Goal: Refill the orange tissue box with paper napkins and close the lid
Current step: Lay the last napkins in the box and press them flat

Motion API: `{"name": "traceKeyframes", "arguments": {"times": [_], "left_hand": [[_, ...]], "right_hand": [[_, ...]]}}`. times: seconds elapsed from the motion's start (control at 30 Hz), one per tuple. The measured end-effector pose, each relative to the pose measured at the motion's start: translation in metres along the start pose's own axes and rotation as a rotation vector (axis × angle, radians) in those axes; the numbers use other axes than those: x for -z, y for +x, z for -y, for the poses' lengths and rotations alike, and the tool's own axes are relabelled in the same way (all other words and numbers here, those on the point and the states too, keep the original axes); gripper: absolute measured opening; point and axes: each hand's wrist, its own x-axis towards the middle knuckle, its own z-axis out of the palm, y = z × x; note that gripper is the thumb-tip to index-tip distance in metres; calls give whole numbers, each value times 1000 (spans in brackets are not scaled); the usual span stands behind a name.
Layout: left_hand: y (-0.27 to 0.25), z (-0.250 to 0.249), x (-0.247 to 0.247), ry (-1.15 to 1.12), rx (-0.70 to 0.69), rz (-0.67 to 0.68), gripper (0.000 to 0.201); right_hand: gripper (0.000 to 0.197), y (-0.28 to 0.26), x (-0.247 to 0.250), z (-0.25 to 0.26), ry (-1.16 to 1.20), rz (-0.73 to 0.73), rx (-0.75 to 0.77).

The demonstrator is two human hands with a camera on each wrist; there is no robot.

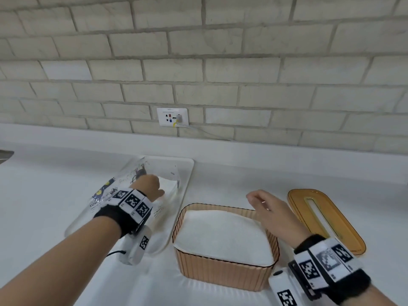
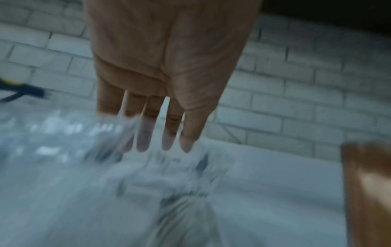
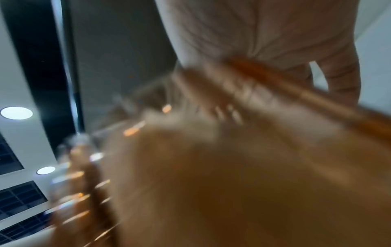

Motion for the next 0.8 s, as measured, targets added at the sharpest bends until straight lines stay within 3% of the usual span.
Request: {"name": "traceKeyframes", "arguments": {"times": [0.13,0.37,0.67,0.8], "left_hand": [[14,4,-34,126,72,66,52],[20,5,-49,168,82,-9,25],[20,11,-44,70,110,-37,17],[22,14,-43,37,115,-40,29]], "right_hand": [[32,3,-14,-9,-20,62,-56],[38,4,-14,-14,-94,60,-11],[44,4,-15,-15,-117,62,2],[44,3,-14,-15,-127,65,-5]]}}
